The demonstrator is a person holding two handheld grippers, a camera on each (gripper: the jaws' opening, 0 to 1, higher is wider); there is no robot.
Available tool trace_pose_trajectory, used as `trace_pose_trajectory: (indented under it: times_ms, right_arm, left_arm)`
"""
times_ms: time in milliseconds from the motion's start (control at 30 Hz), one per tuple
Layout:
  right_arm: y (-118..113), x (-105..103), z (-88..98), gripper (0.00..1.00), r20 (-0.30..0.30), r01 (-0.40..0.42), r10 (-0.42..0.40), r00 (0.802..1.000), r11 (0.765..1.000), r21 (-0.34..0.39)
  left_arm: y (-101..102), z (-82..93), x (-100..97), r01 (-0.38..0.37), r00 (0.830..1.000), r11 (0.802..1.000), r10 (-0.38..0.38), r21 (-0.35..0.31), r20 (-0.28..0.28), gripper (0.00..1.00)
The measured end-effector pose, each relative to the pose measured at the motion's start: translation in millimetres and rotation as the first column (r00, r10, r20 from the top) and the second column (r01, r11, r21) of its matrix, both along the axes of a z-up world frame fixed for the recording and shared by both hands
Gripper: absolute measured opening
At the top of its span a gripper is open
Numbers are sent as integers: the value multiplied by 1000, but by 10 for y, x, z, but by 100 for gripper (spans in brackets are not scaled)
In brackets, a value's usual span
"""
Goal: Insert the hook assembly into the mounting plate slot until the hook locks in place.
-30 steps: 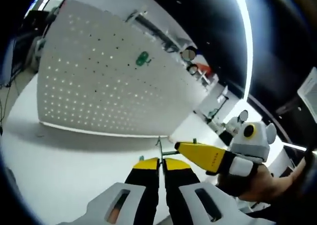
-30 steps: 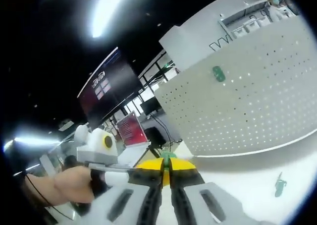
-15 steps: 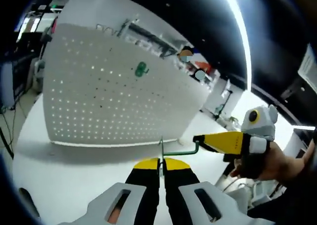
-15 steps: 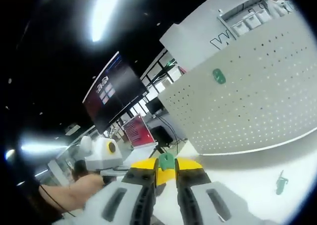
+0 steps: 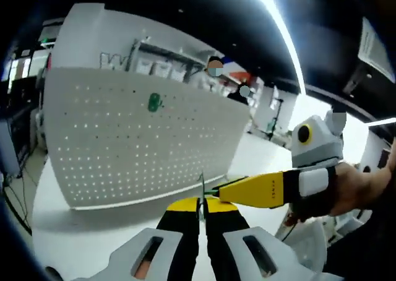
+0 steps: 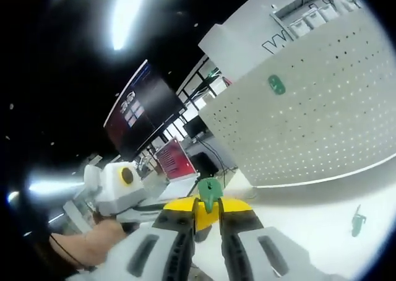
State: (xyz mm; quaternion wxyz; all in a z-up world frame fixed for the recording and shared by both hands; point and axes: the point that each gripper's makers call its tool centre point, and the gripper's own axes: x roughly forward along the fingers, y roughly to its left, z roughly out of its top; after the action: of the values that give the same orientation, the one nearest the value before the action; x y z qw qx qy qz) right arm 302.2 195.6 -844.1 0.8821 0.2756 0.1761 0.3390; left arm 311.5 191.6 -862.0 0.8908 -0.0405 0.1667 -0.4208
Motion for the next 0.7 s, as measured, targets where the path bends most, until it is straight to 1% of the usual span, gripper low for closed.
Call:
trace_pose_trajectory:
  times_ms: [67,233,367,433,600,700]
  right_arm:
    - [2,4,26,7,13,3,-3,1000,1000,2]
    - [4,13,55,5,14,17,-17,1000,999,28]
    - [-4,40,32,2,5,33,-33,999,999,42]
    - [8,40,23,2,4,44,-44,999,998,45]
    - [40,46,-22,1,-4,57,-57,998,998,34]
    - [65,37,-75,0,-1,49,-49,999,999,1]
  left_arm:
    - [3,27,-7,-5,1000,1000,5,7,16,1]
    - [10,66,15,-16,998,999,14,32,59,1]
    - [20,69,32,-21,997,999,17,43,72,1]
    - [31,61,40,-24,996,998,19,62,83,1]
    - [64,4,51,-24,998,997,19,77,68,2]
    - [79,-63,39,-15,998,993,7,115,68,3]
